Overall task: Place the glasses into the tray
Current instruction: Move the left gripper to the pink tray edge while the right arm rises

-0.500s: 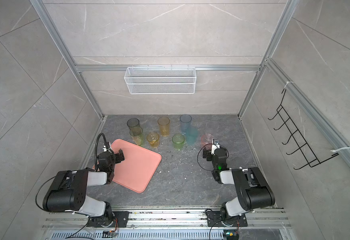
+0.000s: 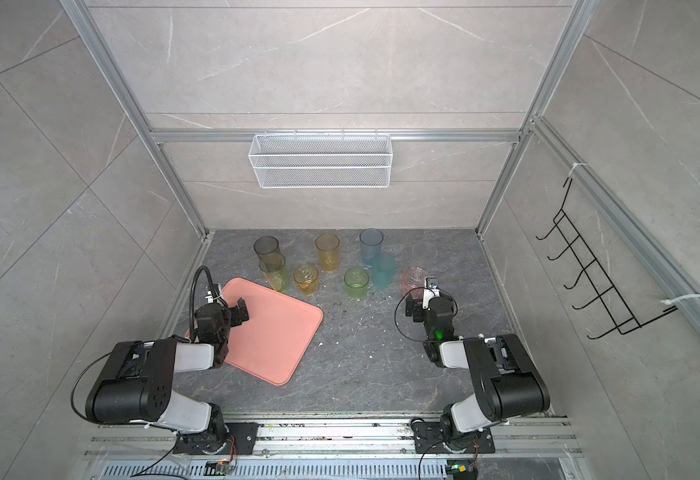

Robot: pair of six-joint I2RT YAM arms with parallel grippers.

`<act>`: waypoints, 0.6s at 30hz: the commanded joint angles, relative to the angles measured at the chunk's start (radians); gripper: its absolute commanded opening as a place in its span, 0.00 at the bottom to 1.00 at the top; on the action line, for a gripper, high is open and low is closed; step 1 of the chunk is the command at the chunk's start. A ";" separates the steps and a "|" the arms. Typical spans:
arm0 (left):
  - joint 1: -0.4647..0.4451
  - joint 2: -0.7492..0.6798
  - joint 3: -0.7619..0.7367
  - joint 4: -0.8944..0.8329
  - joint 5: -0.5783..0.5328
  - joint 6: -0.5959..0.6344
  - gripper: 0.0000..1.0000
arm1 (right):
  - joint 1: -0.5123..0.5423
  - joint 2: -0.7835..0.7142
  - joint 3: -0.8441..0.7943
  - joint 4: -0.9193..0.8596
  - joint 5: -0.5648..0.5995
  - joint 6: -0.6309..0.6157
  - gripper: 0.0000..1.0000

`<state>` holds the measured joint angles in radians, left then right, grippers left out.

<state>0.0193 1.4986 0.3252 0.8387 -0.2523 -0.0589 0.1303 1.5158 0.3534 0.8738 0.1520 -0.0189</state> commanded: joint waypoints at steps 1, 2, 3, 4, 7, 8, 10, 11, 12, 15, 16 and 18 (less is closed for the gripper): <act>-0.003 0.003 0.020 0.040 0.004 0.016 1.00 | -0.001 0.007 -0.001 0.027 0.006 0.022 0.99; -0.003 0.003 0.020 0.041 0.004 0.016 1.00 | -0.001 0.007 -0.001 0.028 0.004 0.023 0.99; -0.002 0.003 0.020 0.042 0.004 0.015 1.00 | -0.001 0.006 -0.001 0.027 0.005 0.022 0.99; -0.003 0.003 0.019 0.040 0.004 0.016 1.00 | -0.001 0.007 -0.001 0.028 0.005 0.022 0.99; -0.003 -0.005 0.012 0.052 -0.007 0.018 1.00 | -0.001 0.006 -0.002 0.030 0.005 0.022 0.99; -0.004 -0.021 0.007 0.047 -0.010 0.016 1.00 | -0.001 0.005 -0.004 0.032 0.006 0.022 0.99; -0.005 -0.076 -0.004 0.016 -0.012 0.016 1.00 | -0.001 -0.009 -0.010 0.037 0.003 0.018 0.99; -0.005 -0.107 -0.005 -0.007 -0.020 0.014 1.00 | -0.001 -0.027 -0.014 0.033 -0.003 0.015 0.99; -0.007 -0.138 -0.006 -0.027 -0.032 0.013 1.00 | -0.001 -0.050 -0.017 0.016 -0.005 0.012 0.99; -0.014 -0.244 -0.006 -0.107 -0.064 0.006 1.00 | 0.001 -0.146 -0.032 -0.027 0.034 0.019 0.99; -0.017 -0.287 0.000 -0.155 -0.082 -0.009 1.00 | 0.002 -0.184 -0.034 -0.055 0.046 0.023 0.99; -0.018 -0.371 0.039 -0.294 -0.172 -0.104 1.00 | 0.001 -0.246 -0.029 -0.108 0.060 0.029 0.99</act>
<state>0.0059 1.2304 0.3161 0.6956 -0.3119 -0.0761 0.1303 1.3499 0.3309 0.8253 0.1730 -0.0177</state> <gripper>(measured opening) 0.997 0.994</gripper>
